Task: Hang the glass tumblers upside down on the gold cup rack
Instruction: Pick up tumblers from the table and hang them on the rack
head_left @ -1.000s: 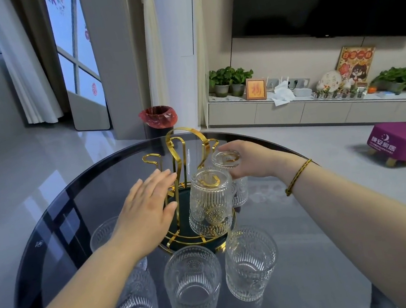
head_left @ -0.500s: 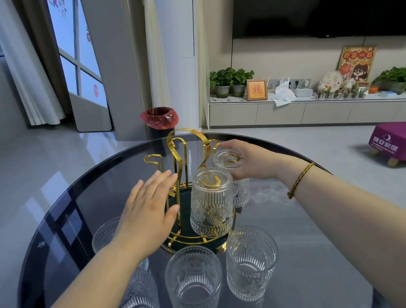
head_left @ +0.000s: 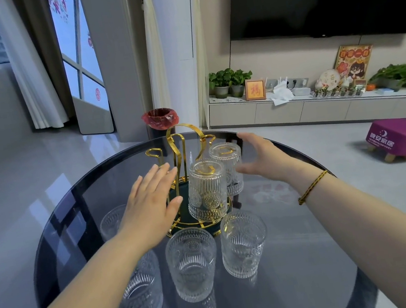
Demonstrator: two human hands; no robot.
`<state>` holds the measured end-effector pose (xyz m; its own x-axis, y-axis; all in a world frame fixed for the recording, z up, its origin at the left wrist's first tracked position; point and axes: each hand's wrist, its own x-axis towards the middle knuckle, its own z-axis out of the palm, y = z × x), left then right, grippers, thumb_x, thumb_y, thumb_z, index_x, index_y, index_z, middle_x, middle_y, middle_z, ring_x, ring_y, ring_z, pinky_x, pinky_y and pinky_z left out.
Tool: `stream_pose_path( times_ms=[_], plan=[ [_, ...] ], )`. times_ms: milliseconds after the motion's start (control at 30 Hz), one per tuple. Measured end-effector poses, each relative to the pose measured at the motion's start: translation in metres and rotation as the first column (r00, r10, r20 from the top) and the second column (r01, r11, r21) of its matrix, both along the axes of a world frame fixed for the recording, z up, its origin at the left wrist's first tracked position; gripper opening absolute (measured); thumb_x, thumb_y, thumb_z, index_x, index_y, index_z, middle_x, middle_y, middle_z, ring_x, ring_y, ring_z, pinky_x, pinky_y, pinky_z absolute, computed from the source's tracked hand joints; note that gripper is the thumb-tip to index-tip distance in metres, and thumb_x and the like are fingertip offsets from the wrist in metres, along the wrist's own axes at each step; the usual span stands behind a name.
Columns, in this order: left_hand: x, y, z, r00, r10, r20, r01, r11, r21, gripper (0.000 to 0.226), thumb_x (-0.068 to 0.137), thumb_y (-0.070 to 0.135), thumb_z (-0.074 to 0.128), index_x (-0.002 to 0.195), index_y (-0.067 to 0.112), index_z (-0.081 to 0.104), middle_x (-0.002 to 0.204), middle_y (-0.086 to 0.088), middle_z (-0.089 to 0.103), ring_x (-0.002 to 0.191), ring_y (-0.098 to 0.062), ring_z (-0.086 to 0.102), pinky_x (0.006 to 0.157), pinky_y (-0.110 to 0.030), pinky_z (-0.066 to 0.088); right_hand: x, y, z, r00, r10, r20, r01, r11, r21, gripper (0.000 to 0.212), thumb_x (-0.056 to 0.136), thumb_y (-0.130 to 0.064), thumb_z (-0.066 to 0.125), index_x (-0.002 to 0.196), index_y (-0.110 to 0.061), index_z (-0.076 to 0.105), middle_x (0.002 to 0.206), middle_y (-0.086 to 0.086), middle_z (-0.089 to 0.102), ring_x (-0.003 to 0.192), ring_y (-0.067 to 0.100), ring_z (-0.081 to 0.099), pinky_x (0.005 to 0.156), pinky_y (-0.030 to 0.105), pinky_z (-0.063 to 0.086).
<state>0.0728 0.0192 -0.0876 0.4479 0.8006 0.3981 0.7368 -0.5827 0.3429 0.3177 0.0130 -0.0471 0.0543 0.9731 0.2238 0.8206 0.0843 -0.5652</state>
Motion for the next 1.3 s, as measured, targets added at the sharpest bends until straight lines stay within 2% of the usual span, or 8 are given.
stream_pose_path(
  times_ms=[167, 300, 400, 533, 633, 833, 1100, 1300],
  plan=[
    [0.007, -0.056, 0.004, 0.978, -0.129, 0.166, 0.109, 0.986, 0.125, 0.043, 0.089, 0.030, 0.039, 0.132, 0.021, 0.036, 0.144, 0.001, 0.033, 0.128, -0.001, 0.008, 0.109, -0.025, -0.001, 0.000, -0.040, -0.014, 0.981, -0.064, -0.185, 0.091, 0.986, 0.137, 0.073, 0.073, -0.020, 0.068, 0.134, -0.018, 0.027, 0.140, 0.008, 0.037, 0.130, 0.023, 0.030, 0.103, 0.034, 0.028],
    [0.014, -0.101, -0.006, 0.968, -0.233, 0.096, 0.206, 0.951, 0.233, 0.036, 0.080, 0.028, 0.041, 0.104, 0.014, 0.063, 0.111, -0.006, 0.066, 0.117, -0.016, 0.049, 0.104, -0.043, 0.026, -0.007, -0.081, -0.041, 0.949, -0.074, -0.307, 0.134, 0.975, 0.179, 0.070, 0.073, -0.020, 0.068, 0.131, -0.017, 0.031, 0.136, 0.008, 0.041, 0.123, 0.021, 0.038, 0.097, 0.028, 0.030],
    [0.017, -0.126, -0.030, 0.953, -0.289, 0.091, 0.266, 0.942, 0.202, 0.031, 0.076, 0.022, 0.043, 0.093, 0.012, 0.067, 0.099, -0.006, 0.070, 0.107, -0.013, 0.048, 0.095, -0.026, 0.035, -0.012, -0.107, -0.070, 0.918, -0.114, -0.380, 0.188, 0.968, 0.163, 0.068, 0.072, -0.019, 0.070, 0.129, -0.017, 0.033, 0.134, 0.008, 0.042, 0.119, 0.019, 0.040, 0.094, 0.025, 0.031],
    [0.018, -0.146, -0.068, 0.962, -0.272, -0.010, 0.268, 0.943, 0.198, 0.020, 0.066, 0.012, 0.068, 0.086, 0.014, 0.069, 0.093, -0.003, 0.072, 0.094, -0.016, 0.062, 0.082, -0.026, 0.046, -0.019, -0.132, -0.106, 0.903, -0.173, -0.394, 0.220, 0.972, 0.078, 0.075, 0.069, -0.023, 0.072, 0.131, -0.016, 0.030, 0.134, 0.008, 0.042, 0.120, 0.019, 0.039, 0.095, 0.027, 0.031],
    [0.019, -0.155, -0.093, 0.971, -0.224, -0.079, 0.230, 0.970, 0.076, 0.043, 0.052, 0.007, 0.084, 0.091, 0.014, 0.069, 0.100, -0.004, 0.071, 0.093, -0.020, 0.067, 0.069, -0.035, 0.056, -0.025, -0.142, -0.131, 0.904, -0.225, -0.363, 0.231, 0.973, -0.028, 0.086, 0.068, -0.028, 0.073, 0.135, -0.013, 0.023, 0.141, 0.009, 0.036, 0.129, 0.023, 0.032, 0.105, 0.036, 0.030],
    [0.023, -0.150, -0.115, 0.971, -0.192, -0.142, 0.170, 0.974, -0.152, 0.047, 0.090, 0.033, 0.045, 0.134, 0.024, 0.032, 0.149, 0.005, 0.025, 0.138, -0.011, 0.019, 0.113, -0.028, 0.014, -0.045, -0.133, -0.154, 0.949, -0.313, -0.050, 0.303, 0.942, -0.142, 0.105, 0.062, -0.053, 0.069, 0.138, -0.011, 0.009, 0.147, 0.010, 0.029, 0.136, 0.025, 0.022, 0.113, 0.042, 0.014],
    [0.024, -0.143, -0.124, 0.966, -0.181, -0.182, 0.146, 0.971, -0.190, 0.045, 0.091, 0.037, 0.038, 0.134, 0.028, 0.031, 0.150, 0.008, 0.023, 0.138, -0.006, 0.012, 0.113, -0.024, 0.005, -0.063, -0.107, -0.159, 0.919, -0.388, -0.074, 0.370, 0.911, -0.185, 0.114, 0.056, -0.063, 0.066, 0.139, -0.020, 0.001, 0.149, 0.006, 0.024, 0.140, 0.019, 0.008, 0.112, 0.047, -0.009],
    [0.023, -0.142, -0.126, 0.972, -0.180, -0.149, 0.153, 0.972, -0.177, 0.045, 0.090, 0.037, 0.039, 0.133, 0.028, 0.033, 0.149, 0.007, 0.025, 0.138, -0.007, 0.015, 0.113, -0.025, 0.007, -0.063, -0.101, -0.157, 0.912, -0.396, -0.105, 0.383, 0.915, -0.124, 0.087, 0.059, -0.056, 0.067, 0.126, -0.015, 0.029, 0.136, 0.004, 0.043, 0.134, 0.019, 0.026, 0.112, 0.050, -0.004]
  ],
)
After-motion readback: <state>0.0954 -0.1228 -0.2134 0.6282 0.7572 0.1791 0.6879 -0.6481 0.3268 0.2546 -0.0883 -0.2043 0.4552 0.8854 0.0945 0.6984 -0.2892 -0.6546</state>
